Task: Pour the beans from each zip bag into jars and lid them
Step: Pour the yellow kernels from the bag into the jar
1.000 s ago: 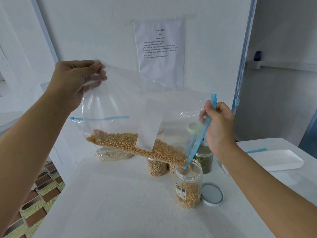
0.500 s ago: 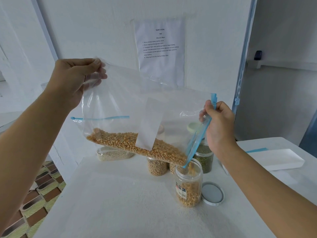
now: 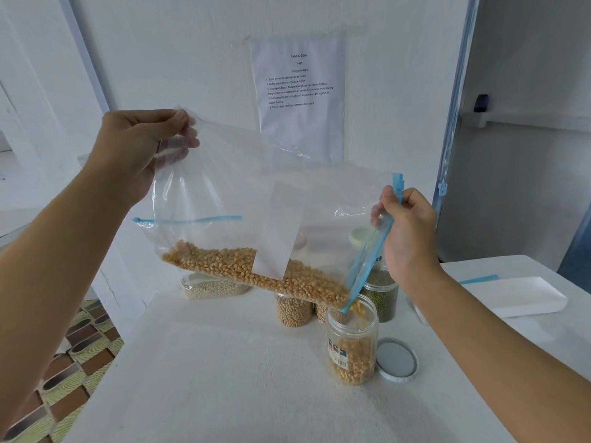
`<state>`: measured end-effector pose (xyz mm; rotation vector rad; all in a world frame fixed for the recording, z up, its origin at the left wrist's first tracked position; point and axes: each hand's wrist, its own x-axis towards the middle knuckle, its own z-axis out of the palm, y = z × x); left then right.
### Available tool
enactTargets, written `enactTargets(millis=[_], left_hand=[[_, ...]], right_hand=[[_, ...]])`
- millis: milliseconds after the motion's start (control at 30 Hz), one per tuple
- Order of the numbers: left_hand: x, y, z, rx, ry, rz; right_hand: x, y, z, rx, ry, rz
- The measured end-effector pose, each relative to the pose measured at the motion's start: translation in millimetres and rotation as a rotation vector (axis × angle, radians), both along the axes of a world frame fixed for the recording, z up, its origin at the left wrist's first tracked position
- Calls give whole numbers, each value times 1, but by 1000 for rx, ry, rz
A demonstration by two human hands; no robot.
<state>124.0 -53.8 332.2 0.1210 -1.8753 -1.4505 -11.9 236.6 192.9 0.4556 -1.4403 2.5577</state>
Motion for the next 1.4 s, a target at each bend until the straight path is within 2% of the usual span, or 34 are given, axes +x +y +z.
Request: enactTargets(millis=[1400], left_hand=[[0,-1,0,8,7,-11]], right_hand=[[-3,-8,-5,109,74,-26]])
